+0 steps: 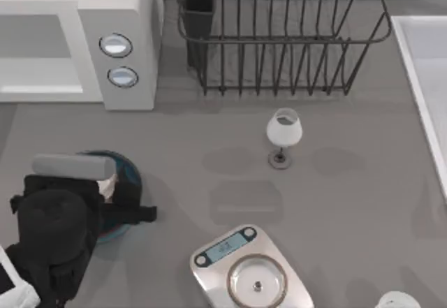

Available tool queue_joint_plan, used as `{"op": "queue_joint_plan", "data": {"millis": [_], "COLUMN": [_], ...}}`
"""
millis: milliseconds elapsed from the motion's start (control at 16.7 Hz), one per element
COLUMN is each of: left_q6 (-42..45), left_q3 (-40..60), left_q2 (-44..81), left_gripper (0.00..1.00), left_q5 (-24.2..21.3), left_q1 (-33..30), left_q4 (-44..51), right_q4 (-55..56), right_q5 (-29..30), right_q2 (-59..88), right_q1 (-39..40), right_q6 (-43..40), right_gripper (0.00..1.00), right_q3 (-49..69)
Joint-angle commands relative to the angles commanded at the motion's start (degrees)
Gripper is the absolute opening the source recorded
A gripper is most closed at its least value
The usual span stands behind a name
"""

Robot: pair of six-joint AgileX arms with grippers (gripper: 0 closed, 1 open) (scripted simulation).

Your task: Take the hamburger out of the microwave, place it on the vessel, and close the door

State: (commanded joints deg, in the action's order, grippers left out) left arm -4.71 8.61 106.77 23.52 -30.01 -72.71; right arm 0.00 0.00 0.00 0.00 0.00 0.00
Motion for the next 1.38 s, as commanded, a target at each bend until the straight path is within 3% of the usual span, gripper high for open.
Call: {"op": "queue_joint_plan", "data": {"millis": [660,1380], "left_q6": [0.0,-1.2], "left_q3": [0.0,0.7], "left_q2": [0.0,-4.1], "left_gripper": [0.98,1.0], "left_q5": [0.0,-0.9], "left_q1": [0.0,0.5], "left_q4": [0.0,0.1], "right_q4": [0.0,0.0], "right_q5": [0.0,0.0], "right_q2": [0.0,0.0], "right_q1": [0.0,0.0], "right_q6": [0.0,0.0], "right_gripper": [1.0,1.0], "right_q3": [0.0,0.0]}}
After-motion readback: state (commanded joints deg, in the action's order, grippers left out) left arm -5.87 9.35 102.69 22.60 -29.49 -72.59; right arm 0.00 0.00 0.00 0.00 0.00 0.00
